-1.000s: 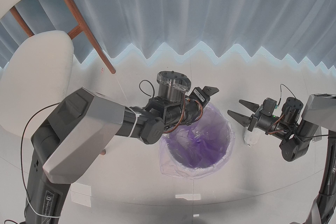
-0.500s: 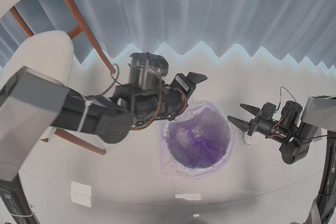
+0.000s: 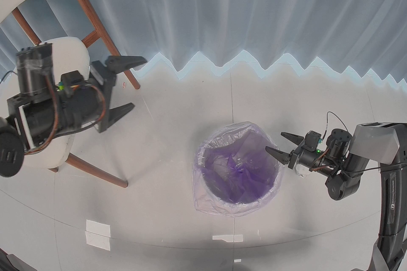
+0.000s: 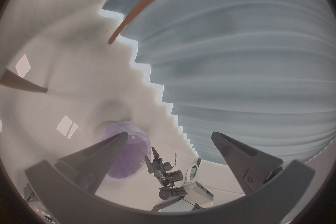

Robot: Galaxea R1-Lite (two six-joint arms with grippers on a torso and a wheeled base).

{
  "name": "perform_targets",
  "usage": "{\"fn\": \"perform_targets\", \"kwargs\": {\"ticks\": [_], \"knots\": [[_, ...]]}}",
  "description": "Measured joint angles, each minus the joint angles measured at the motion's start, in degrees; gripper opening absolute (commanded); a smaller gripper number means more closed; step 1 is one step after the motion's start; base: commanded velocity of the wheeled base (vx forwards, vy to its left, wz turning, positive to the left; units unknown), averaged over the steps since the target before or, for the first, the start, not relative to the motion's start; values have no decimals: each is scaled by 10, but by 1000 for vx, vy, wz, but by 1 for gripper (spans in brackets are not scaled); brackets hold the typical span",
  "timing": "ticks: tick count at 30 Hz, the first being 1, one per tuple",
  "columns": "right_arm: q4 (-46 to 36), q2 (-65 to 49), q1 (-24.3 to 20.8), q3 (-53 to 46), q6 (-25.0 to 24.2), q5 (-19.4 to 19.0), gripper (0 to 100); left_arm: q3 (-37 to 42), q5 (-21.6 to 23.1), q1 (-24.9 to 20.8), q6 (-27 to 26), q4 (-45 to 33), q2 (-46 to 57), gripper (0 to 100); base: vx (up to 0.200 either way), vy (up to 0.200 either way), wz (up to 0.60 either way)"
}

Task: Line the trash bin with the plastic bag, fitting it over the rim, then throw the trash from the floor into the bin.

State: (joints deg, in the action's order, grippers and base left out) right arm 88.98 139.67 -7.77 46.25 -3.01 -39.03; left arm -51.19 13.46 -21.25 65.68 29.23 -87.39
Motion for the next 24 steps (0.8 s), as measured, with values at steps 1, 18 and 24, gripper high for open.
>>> {"fn": "perform_targets", "kwargs": {"ticks": [1, 18, 24], "knots": [[0, 9, 0, 13, -1, 3, 100, 12, 8, 14, 0, 0, 17, 100, 0, 0, 0], [-2, 75, -5, 115, -90, 67, 100, 88, 27, 78, -2, 1, 128, 100, 0, 0, 0], [-1, 45, -19, 86, -102, 65, 100, 97, 27, 80, -2, 1, 132, 100, 0, 0, 0]]}}
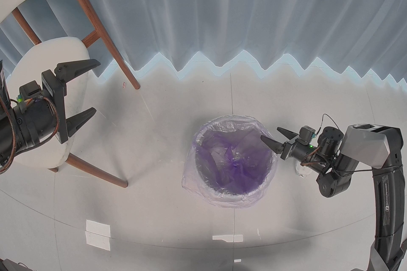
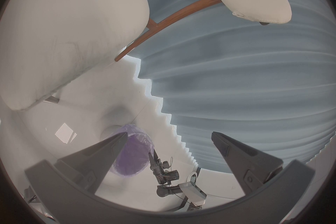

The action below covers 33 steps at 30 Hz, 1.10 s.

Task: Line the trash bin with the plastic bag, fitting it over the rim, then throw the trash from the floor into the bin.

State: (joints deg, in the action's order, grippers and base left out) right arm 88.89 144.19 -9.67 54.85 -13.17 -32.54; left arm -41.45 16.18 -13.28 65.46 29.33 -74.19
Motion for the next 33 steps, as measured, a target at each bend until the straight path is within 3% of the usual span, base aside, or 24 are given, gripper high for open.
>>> {"fn": "perform_targets", "kwargs": {"ticks": [12, 22, 33], "knots": [[0, -83, -24, -116, 3, 4, 100, 63, 2, -3, -1, 0, 2, 100, 0, 0, 0], [1, -180, 5, -221, -25, 79, 100, 118, -2, -25, -4, 23, -112, 100, 0, 0, 0], [1, -275, 23, -295, -79, 118, 100, 96, -28, -47, -78, 311, -373, 100, 0, 0, 0]]}}
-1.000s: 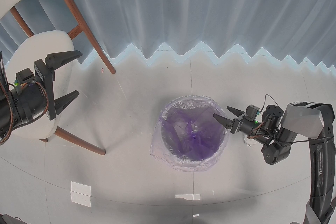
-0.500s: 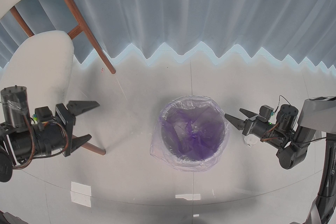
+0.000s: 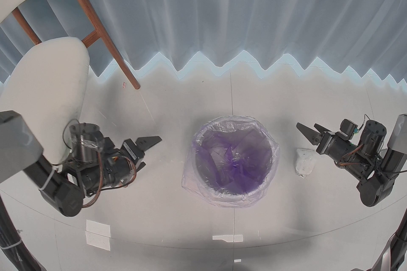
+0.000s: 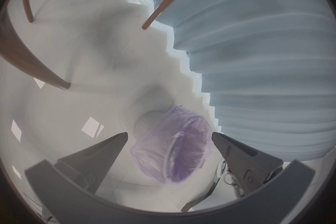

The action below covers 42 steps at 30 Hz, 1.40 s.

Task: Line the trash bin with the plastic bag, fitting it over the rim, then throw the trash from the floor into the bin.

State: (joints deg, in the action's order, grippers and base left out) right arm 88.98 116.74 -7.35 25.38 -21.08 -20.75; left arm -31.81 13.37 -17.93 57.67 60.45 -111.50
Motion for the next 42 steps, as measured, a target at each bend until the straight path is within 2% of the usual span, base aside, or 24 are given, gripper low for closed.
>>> {"fn": "perform_targets", "kwargs": {"ticks": [6, 16, 25, 41, 42], "knots": [[0, -37, 4, -35, -20, 9, 100, -70, -4, -13, -17, 57, -118, 100, 0, 0, 0], [0, -60, 5, -58, -29, 12, 100, -207, -5, -31, -27, 69, -235, 100, 0, 0, 0], [0, -62, 6, -63, -29, 13, 100, -278, -7, -38, -28, 10, -281, 100, 0, 0, 0], [0, -62, 12, -75, -29, 13, 100, -374, -8, -43, -24, -38, -337, 100, 0, 0, 0], [0, -62, 13, -75, -29, 13, 100, -377, -9, -43, -24, -38, -341, 0, 0, 0, 0]]}}
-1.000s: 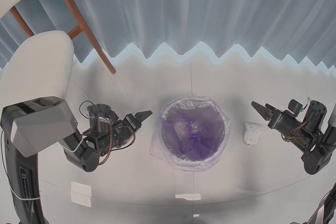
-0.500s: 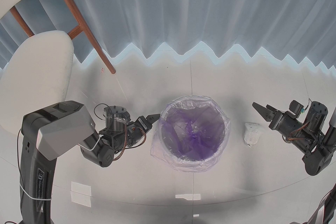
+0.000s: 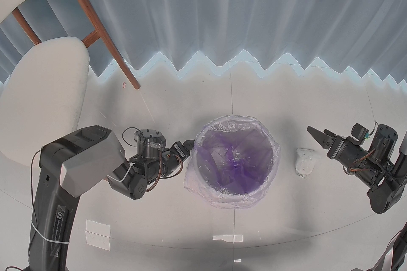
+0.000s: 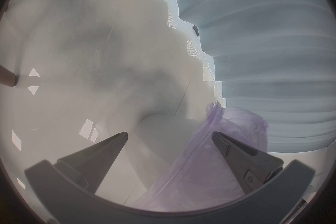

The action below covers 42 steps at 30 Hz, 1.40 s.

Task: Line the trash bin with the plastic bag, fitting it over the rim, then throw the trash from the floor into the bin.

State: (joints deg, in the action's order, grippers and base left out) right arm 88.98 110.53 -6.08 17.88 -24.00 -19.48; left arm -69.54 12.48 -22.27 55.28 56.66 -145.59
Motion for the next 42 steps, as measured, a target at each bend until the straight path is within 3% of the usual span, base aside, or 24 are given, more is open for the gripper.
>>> {"fn": "perform_targets", "kwargs": {"ticks": [38, 39, 42], "knots": [[0, 3, 9, -20, 4, 0, 100, -70, -34, 12, 5, -13, -88, 0, 0, 0, 0], [0, 3, 9, -21, 4, 0, 100, -69, -35, 12, 5, -13, -88, 100, 0, 0, 0], [0, 2, 10, -21, 5, 0, 100, -62, -39, 11, 5, -10, -87, 100, 0, 0, 0]]}}
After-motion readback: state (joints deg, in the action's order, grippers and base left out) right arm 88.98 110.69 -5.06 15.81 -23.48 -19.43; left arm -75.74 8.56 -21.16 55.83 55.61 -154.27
